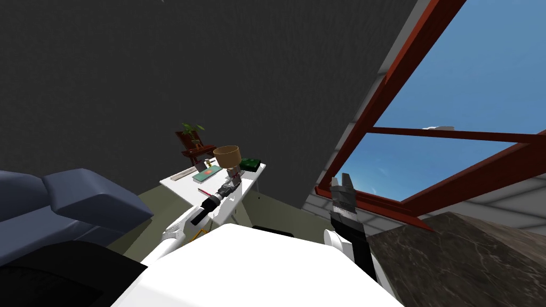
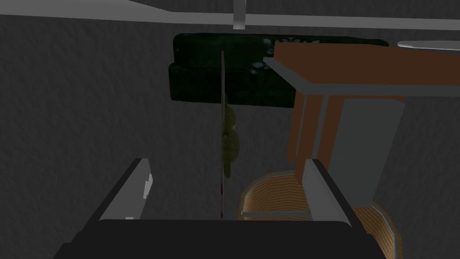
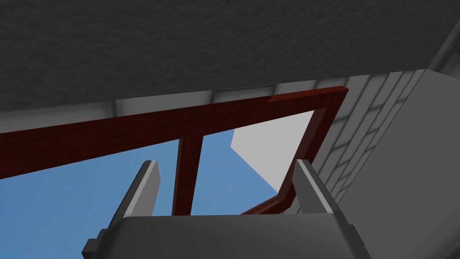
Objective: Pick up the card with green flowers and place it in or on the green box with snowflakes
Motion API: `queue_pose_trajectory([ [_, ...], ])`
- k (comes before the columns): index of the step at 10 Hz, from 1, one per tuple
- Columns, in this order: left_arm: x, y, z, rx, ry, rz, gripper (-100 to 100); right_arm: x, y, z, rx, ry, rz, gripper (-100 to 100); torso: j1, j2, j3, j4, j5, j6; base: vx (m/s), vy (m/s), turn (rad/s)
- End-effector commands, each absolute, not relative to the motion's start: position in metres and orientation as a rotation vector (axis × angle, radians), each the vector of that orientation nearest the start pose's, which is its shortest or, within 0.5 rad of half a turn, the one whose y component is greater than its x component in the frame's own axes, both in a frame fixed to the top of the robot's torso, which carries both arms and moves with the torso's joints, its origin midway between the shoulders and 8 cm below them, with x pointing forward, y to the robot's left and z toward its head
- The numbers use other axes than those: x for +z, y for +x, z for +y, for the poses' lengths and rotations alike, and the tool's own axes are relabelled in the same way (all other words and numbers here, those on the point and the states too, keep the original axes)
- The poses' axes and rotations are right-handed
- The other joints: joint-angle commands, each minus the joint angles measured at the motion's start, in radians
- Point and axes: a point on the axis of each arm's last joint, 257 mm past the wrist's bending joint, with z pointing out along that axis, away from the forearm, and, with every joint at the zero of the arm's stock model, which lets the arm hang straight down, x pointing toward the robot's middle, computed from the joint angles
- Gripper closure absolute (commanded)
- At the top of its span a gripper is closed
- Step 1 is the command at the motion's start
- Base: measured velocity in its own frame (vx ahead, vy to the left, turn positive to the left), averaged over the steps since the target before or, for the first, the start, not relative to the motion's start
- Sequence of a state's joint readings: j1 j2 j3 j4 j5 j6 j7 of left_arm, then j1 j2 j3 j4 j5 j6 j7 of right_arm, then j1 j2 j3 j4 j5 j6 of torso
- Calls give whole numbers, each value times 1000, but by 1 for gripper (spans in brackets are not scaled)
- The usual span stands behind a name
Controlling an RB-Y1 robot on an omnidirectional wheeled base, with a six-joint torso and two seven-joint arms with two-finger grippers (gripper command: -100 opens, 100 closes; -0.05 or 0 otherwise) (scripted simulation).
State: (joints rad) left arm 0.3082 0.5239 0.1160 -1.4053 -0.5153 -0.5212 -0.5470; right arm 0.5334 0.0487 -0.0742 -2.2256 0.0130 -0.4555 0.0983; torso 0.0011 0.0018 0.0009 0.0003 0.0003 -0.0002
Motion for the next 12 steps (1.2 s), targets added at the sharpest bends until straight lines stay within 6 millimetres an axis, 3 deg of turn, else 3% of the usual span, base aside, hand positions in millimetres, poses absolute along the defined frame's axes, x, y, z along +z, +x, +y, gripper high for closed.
queue_pose_trajectory([
  [1,-294,425,406,-132,108,1667,-100,-20,351,-317,1085,741,690,0,0,0,0,0,0,0,-86,47,-27],
  [4,-307,450,404,-109,88,1679,-100,-20,351,-317,1085,741,690,0,1,3,2,1,0,0,-101,46,-28],
  [6,-299,464,403,-112,89,1661,-100,-20,351,-317,1085,741,690,0,1,4,2,1,0,0,-66,31,-8],
  [12,-307,513,388,-96,69,1674,-100,-20,351,-317,1085,741,690,0,0,1,1,0,0,0,-71,35,-21],
])
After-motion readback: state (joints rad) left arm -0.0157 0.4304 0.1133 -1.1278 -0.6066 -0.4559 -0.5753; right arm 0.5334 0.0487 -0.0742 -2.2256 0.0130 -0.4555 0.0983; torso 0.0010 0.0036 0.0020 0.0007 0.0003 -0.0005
